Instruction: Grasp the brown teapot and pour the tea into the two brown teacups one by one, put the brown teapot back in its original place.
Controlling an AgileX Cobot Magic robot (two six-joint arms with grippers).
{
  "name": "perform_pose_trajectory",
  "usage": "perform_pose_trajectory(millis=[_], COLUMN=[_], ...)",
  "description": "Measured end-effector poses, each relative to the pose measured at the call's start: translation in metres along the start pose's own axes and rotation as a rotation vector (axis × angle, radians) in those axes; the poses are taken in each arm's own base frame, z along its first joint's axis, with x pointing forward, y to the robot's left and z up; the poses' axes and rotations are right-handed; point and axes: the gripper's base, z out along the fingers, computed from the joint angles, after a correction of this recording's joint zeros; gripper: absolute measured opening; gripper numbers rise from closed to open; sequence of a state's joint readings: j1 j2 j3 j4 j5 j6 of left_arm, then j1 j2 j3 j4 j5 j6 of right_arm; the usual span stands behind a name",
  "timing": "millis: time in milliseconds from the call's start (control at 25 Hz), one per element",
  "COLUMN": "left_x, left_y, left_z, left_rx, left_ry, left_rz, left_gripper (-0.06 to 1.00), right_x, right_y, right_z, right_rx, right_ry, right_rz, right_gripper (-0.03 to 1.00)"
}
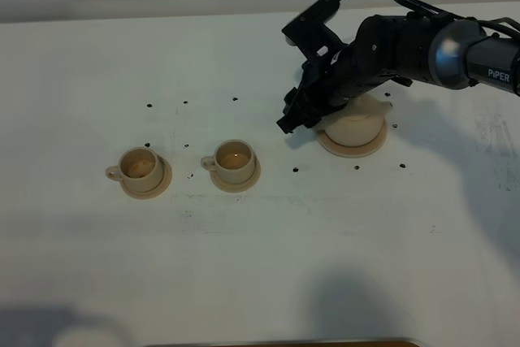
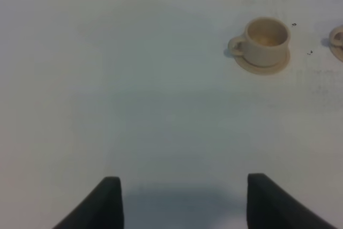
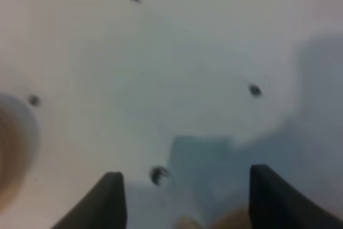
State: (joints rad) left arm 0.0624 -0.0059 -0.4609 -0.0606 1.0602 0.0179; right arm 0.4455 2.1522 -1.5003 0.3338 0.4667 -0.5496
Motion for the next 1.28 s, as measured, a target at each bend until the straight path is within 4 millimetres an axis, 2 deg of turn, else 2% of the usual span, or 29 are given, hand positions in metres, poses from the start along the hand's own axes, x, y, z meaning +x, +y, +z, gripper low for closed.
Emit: perform_pose_trajectory(millis=[600, 880, 1280], left_x=[0.0, 0.0, 0.0], left_y=[0.0, 0.0, 0.0], left_z=[0.0, 0.0, 0.0], left_rx=[0.0, 0.0, 0.0], left_ry=[0.0, 0.0, 0.0], left_rz=[0.0, 0.0, 0.0], left_gripper=[0.49, 0.49, 0.49], right_x=[0.005, 0.005, 0.011], right_y=[0.001, 0.013, 0.019], right_z=[0.0, -0.006, -0.011], right_rx=[-0.045, -0.09, -0.146], right_ry=[0.082, 0.121, 0.198], right_rz=[0.01, 0.003, 0.009], right_gripper=[0.5, 0.49, 0.49])
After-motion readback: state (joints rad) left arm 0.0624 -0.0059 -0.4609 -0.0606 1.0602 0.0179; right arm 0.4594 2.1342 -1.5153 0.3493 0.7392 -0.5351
